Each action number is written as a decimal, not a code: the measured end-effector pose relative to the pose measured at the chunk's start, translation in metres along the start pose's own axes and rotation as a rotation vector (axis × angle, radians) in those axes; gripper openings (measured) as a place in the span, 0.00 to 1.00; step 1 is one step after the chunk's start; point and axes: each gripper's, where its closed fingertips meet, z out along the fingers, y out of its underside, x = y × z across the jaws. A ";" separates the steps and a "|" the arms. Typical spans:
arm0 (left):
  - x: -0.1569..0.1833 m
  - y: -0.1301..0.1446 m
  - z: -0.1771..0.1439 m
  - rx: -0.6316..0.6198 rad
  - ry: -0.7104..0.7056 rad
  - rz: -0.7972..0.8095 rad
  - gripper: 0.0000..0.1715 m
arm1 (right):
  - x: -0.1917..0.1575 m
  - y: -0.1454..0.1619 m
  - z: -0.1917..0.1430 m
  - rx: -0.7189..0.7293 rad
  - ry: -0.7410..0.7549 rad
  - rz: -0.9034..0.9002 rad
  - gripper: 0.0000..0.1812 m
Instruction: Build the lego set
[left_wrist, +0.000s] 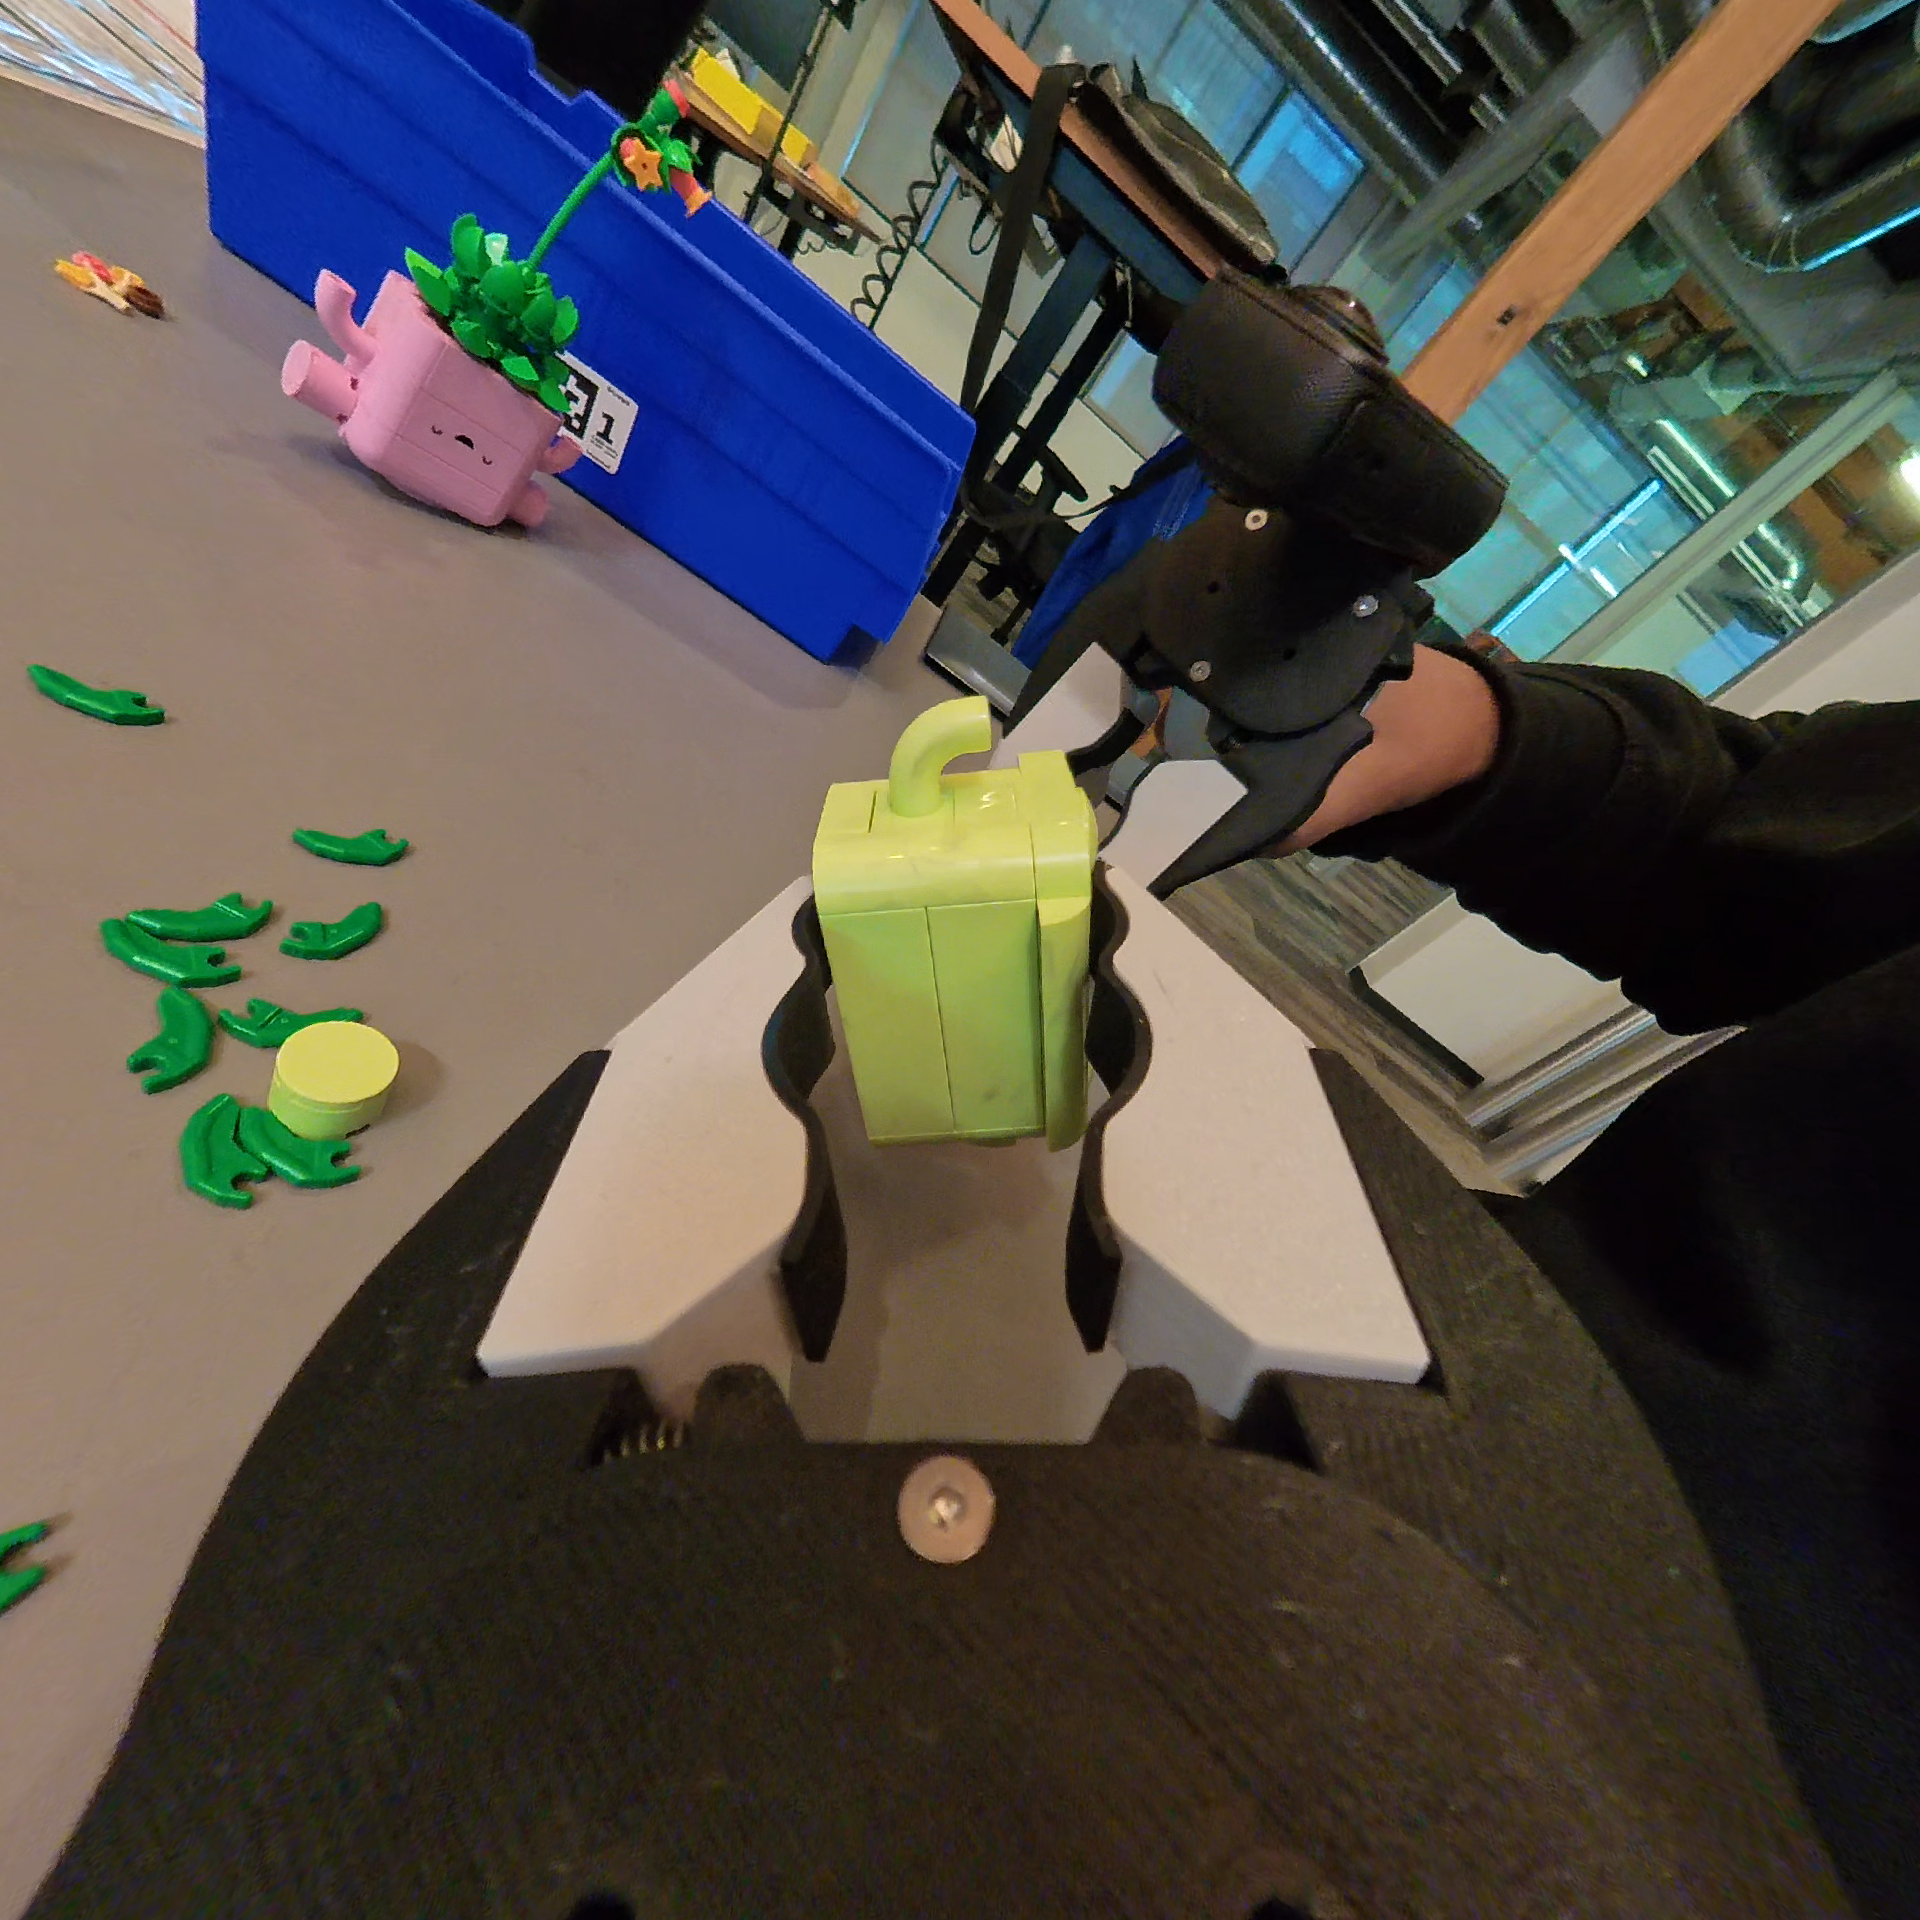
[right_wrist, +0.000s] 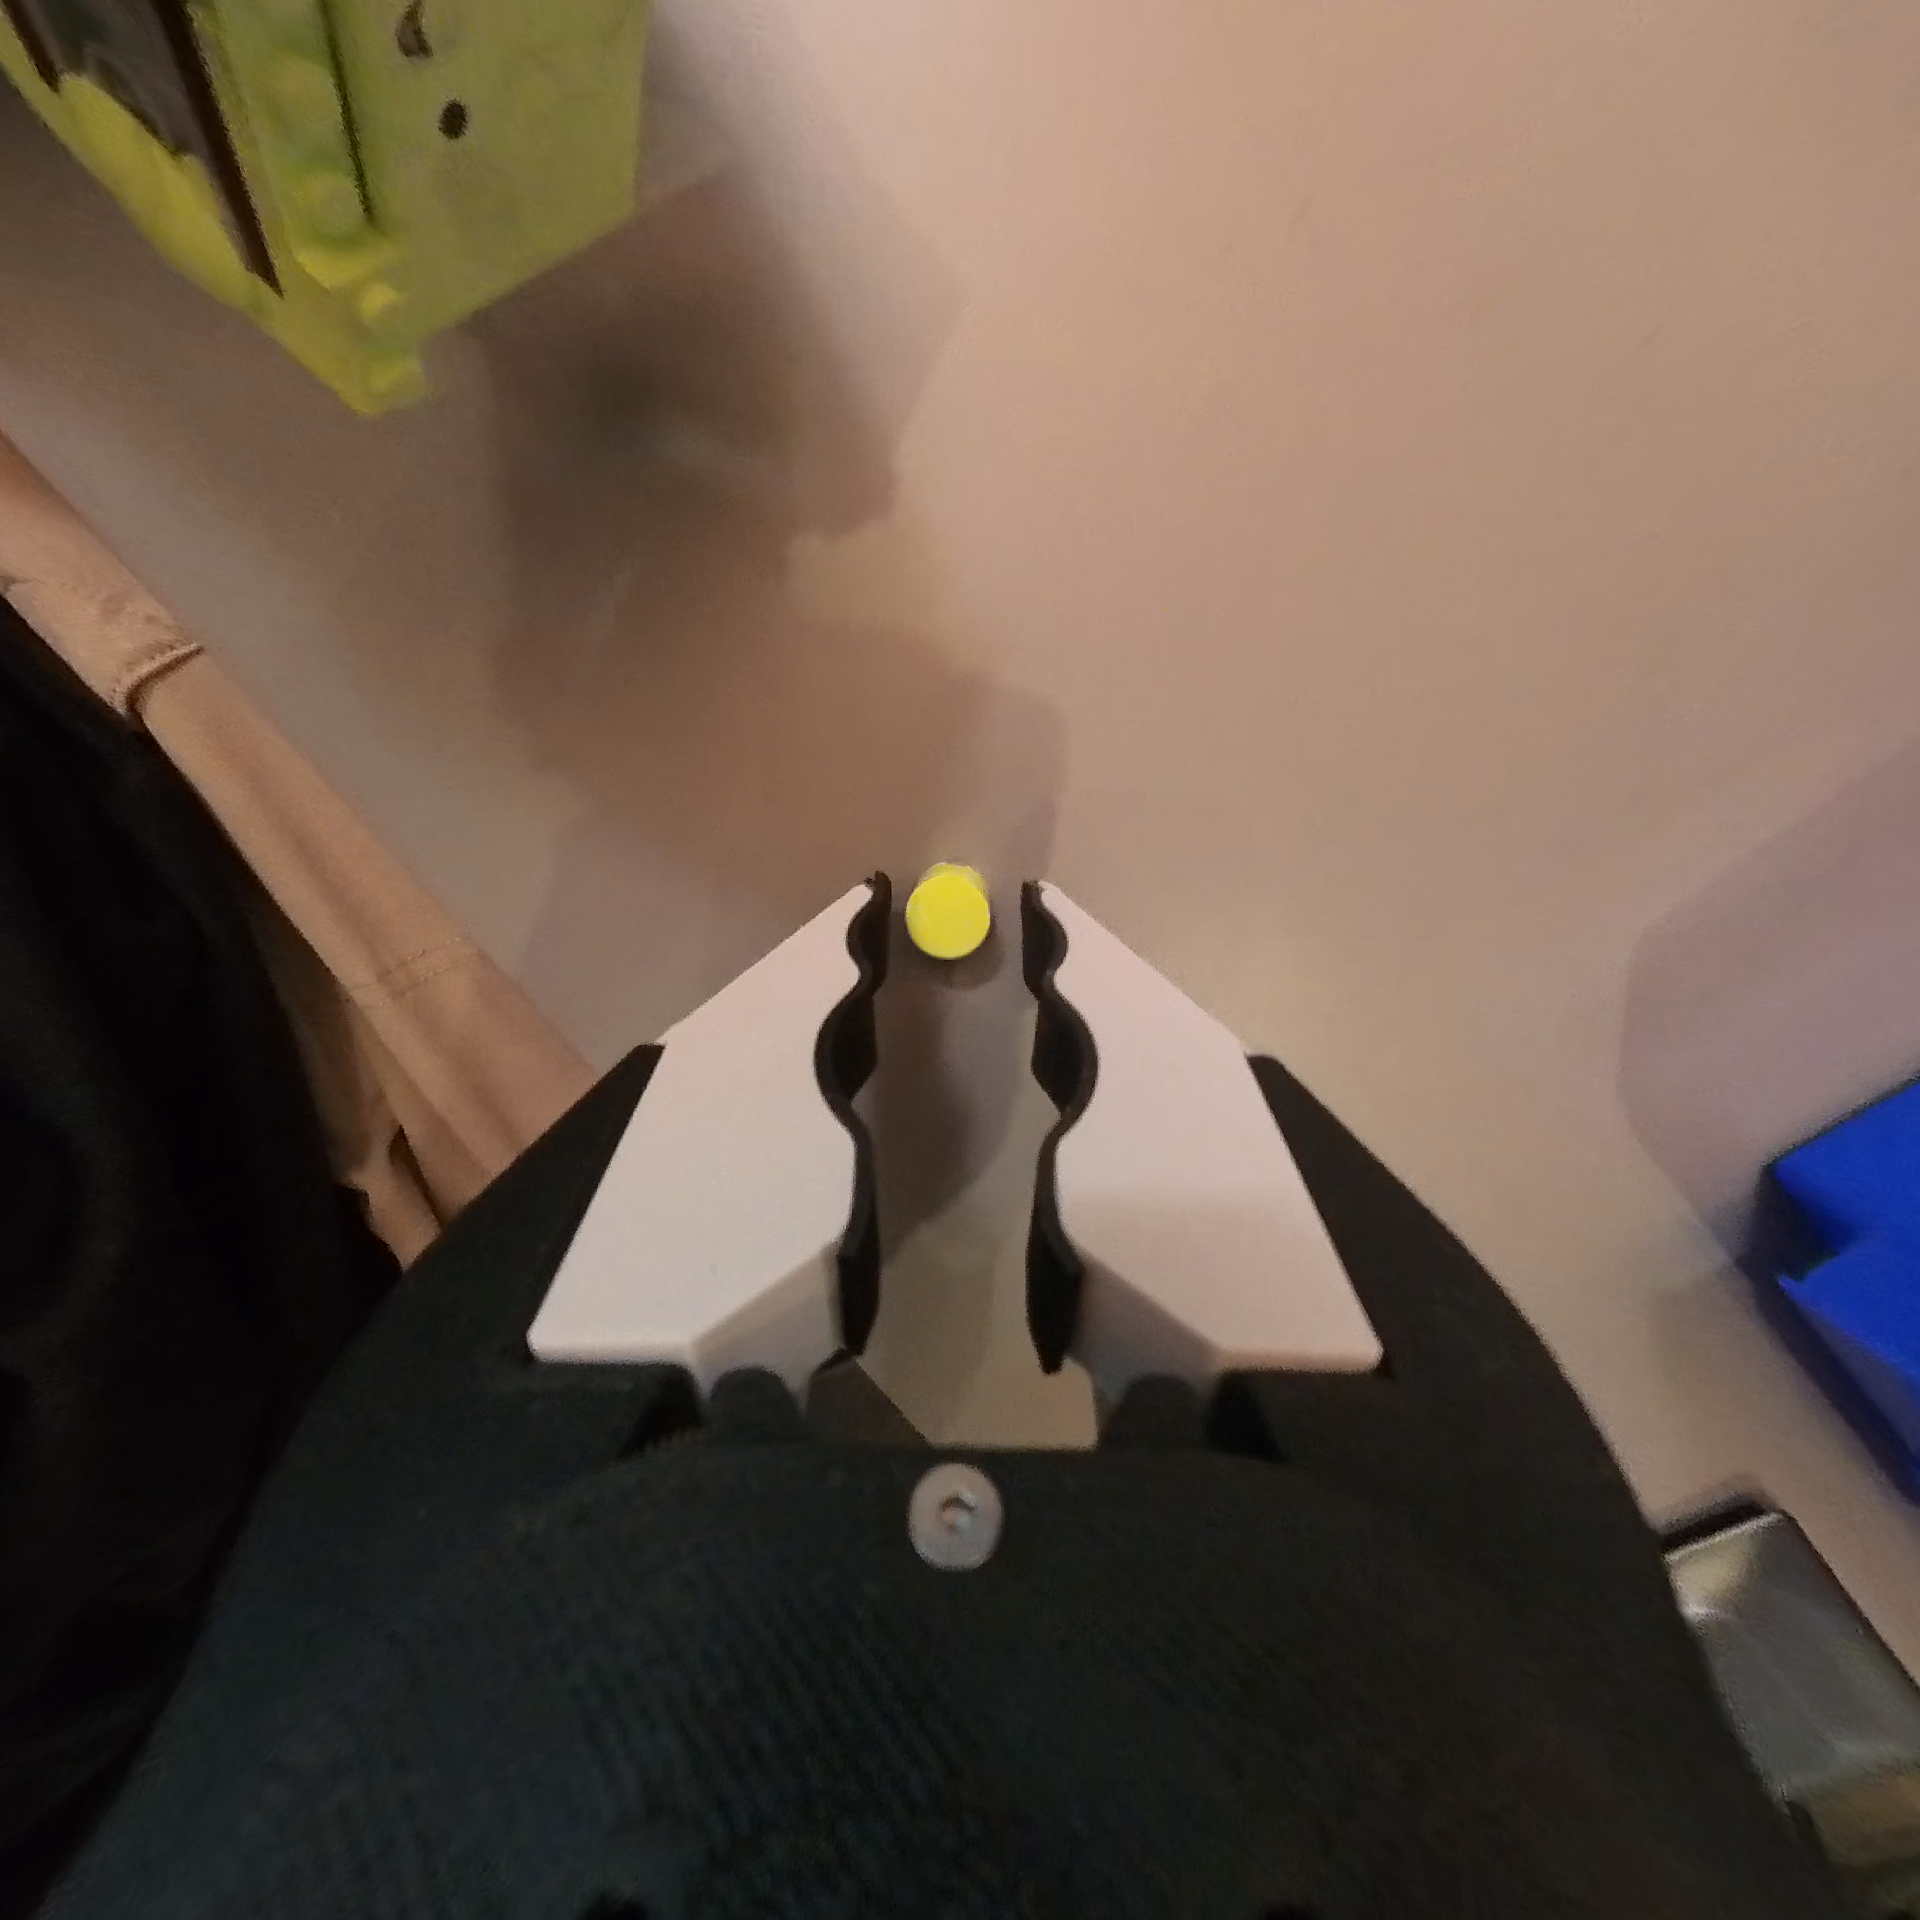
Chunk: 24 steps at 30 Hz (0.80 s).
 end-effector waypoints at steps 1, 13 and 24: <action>0.000 0.000 0.000 0.000 0.001 -0.001 0.27 | 0.000 0.000 0.001 -0.002 -0.003 0.001 0.12; 0.022 -0.015 -0.006 0.088 0.174 -0.069 0.28 | -0.021 -0.071 -0.069 0.608 -0.272 0.211 0.08; 0.044 -0.003 0.007 0.012 0.337 -0.143 0.28 | -0.042 -0.089 -0.113 1.164 -0.880 0.573 0.08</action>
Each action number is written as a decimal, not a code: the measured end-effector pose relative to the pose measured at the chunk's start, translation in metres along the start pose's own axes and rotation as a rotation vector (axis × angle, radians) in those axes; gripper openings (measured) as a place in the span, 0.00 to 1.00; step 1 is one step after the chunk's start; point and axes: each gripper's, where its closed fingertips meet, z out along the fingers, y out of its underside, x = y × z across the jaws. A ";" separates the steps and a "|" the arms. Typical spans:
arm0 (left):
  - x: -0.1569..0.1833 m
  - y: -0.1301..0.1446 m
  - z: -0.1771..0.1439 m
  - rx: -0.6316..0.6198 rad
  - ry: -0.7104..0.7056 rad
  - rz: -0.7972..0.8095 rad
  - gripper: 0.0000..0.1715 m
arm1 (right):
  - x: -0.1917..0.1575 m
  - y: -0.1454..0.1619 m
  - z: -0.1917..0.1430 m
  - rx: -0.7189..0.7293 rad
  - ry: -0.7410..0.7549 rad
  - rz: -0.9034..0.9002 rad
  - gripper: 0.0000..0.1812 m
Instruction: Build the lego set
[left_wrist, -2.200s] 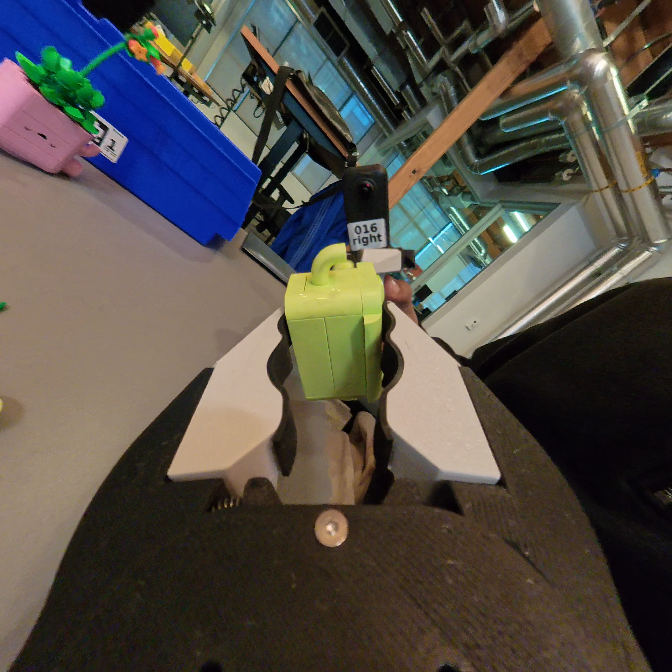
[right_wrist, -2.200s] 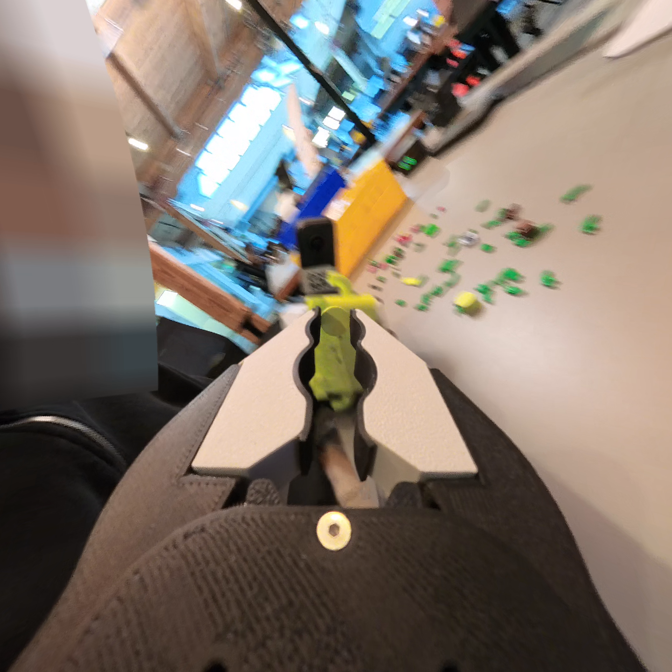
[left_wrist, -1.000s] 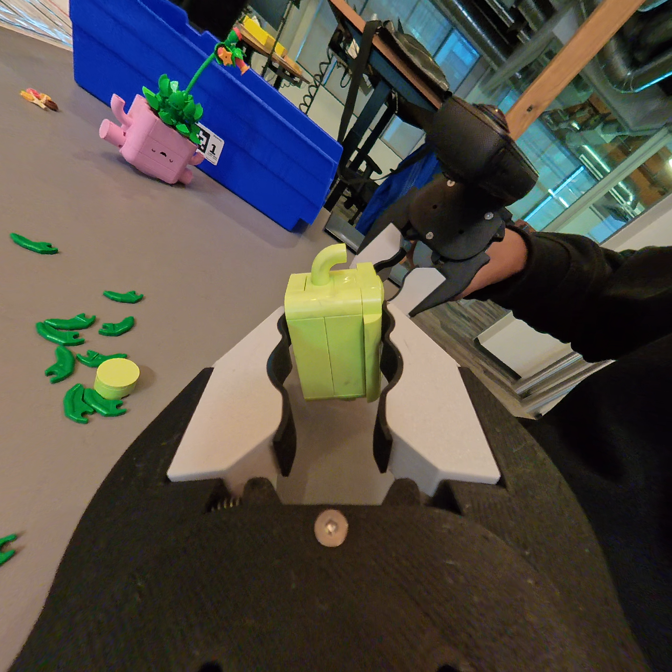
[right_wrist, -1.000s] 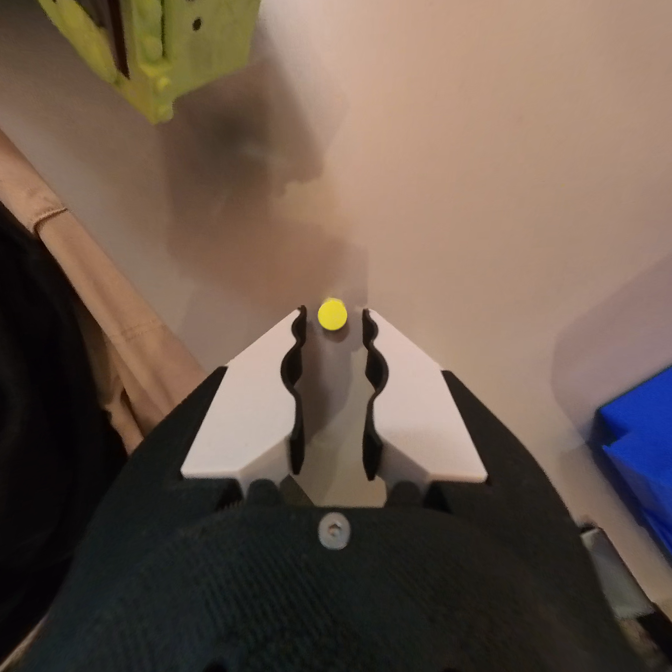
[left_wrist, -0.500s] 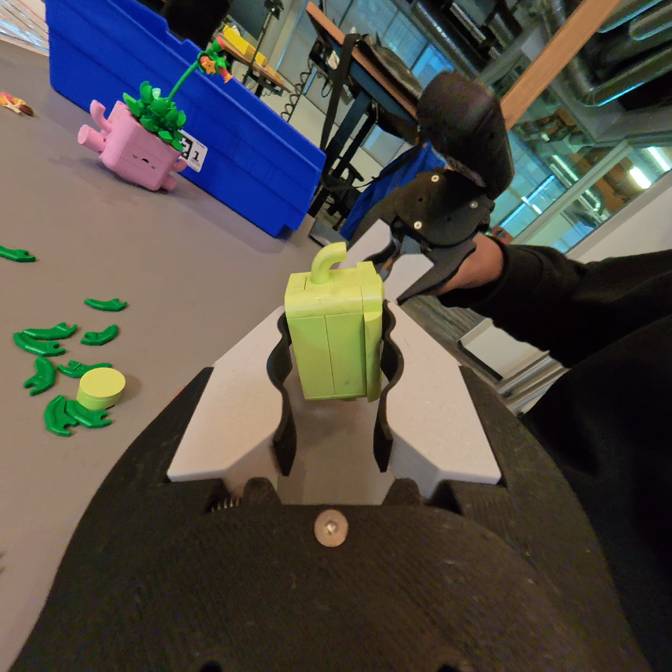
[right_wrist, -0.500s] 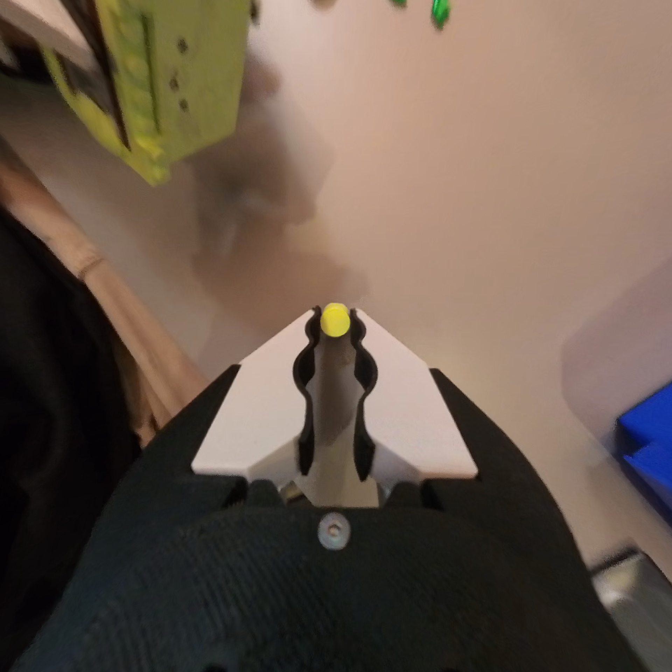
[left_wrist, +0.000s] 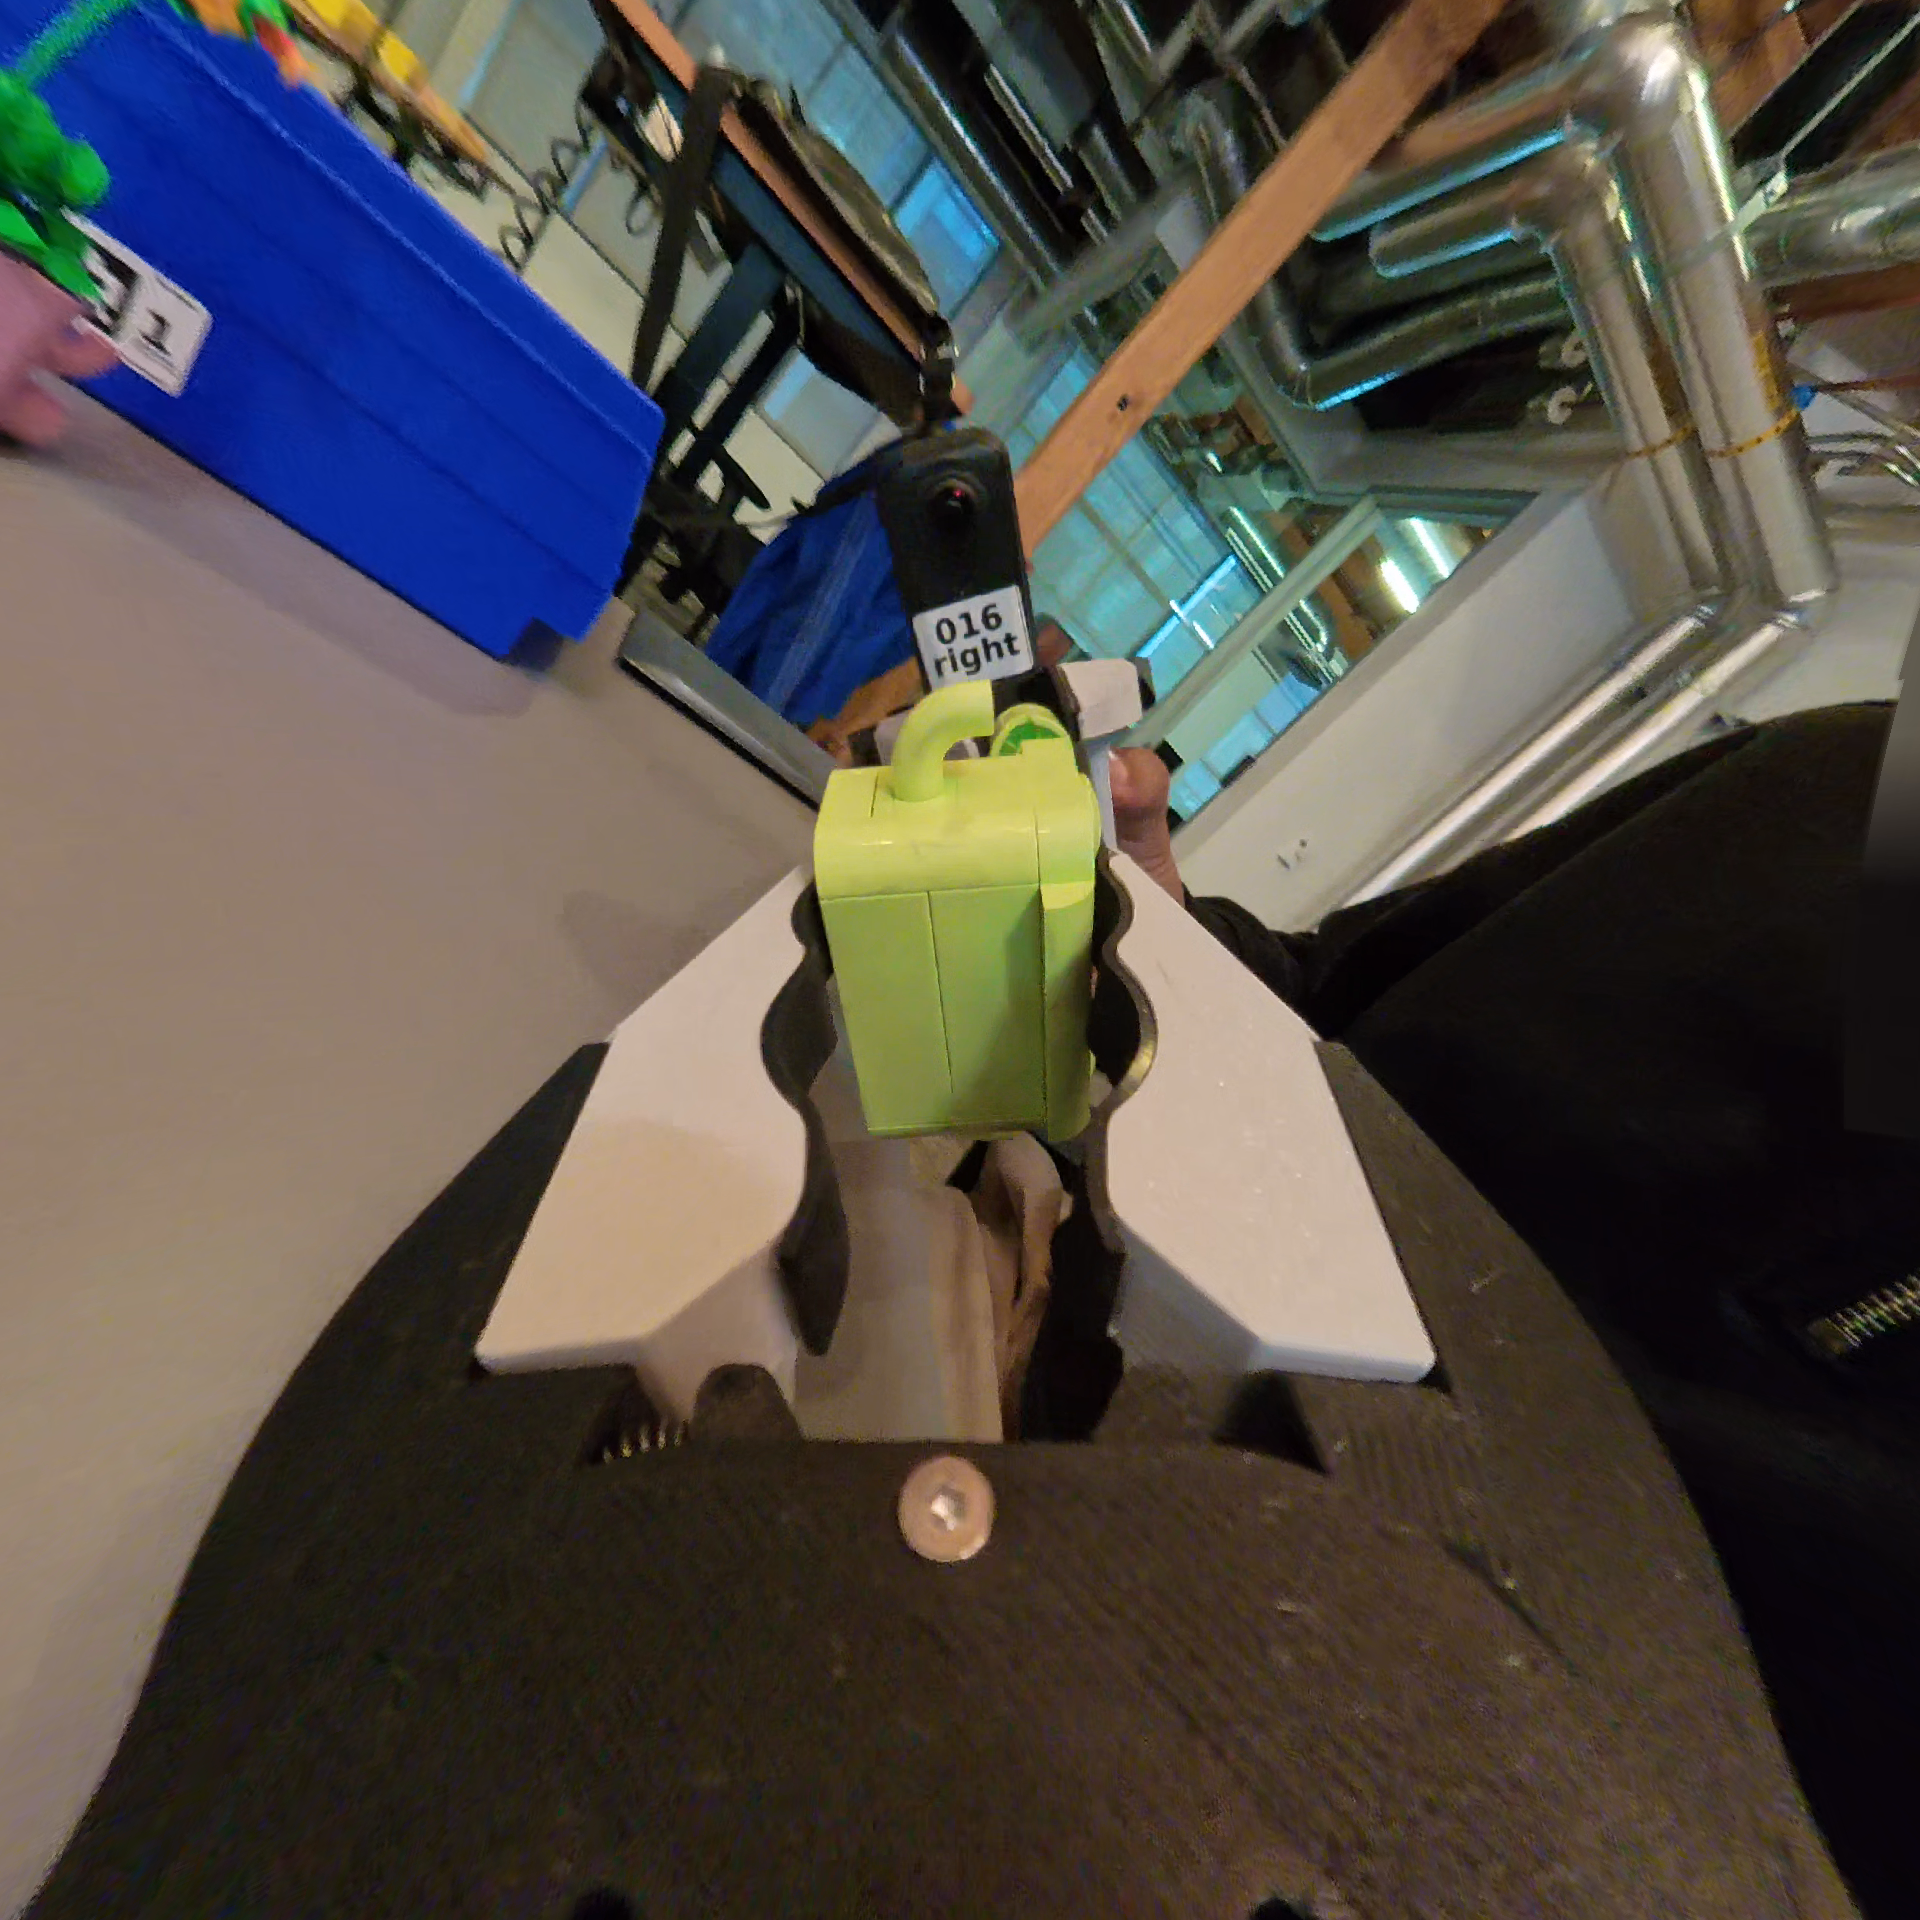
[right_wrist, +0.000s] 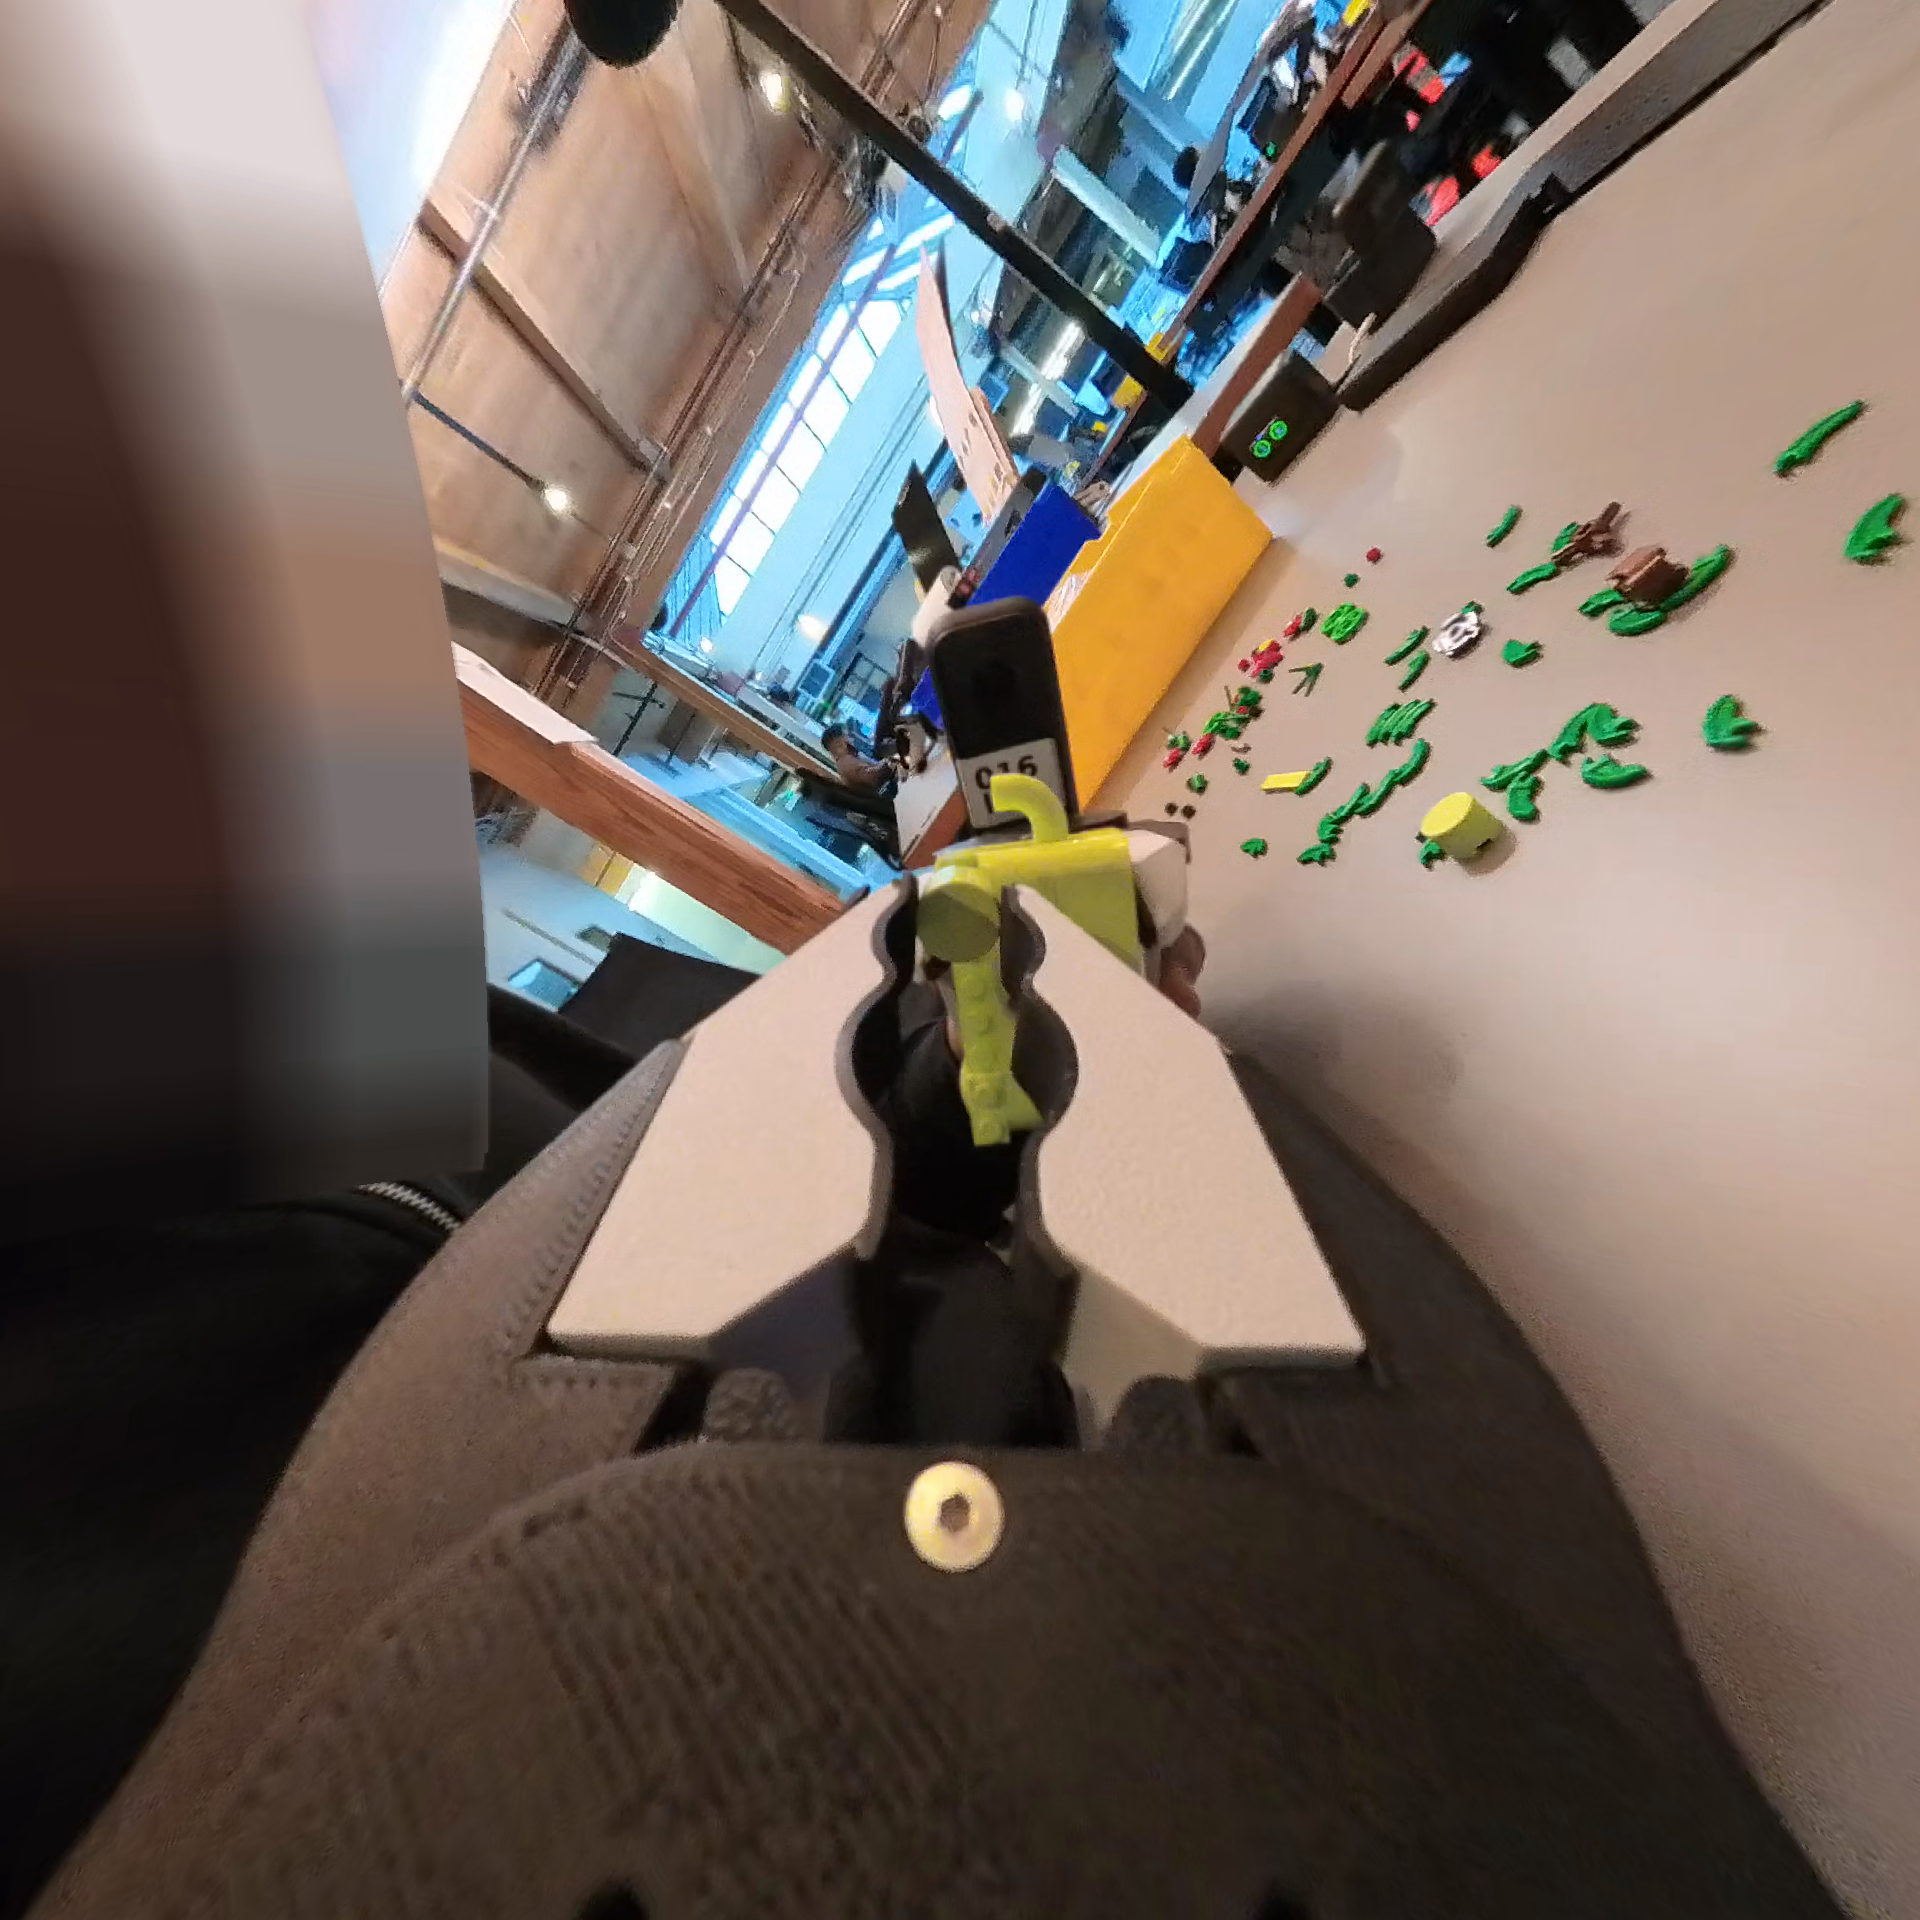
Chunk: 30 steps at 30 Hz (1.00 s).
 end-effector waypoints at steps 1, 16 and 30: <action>0.001 0.003 0.002 -0.015 0.015 -0.010 0.28 | 0.001 0.001 0.000 0.001 0.007 -0.009 0.08; 0.001 0.011 0.006 -0.077 0.027 -0.080 0.28 | 0.002 0.010 -0.004 -0.054 0.044 -0.038 0.07; 0.000 0.013 0.007 -0.089 0.051 -0.175 0.28 | 0.007 0.010 -0.005 -0.031 0.044 -0.018 0.07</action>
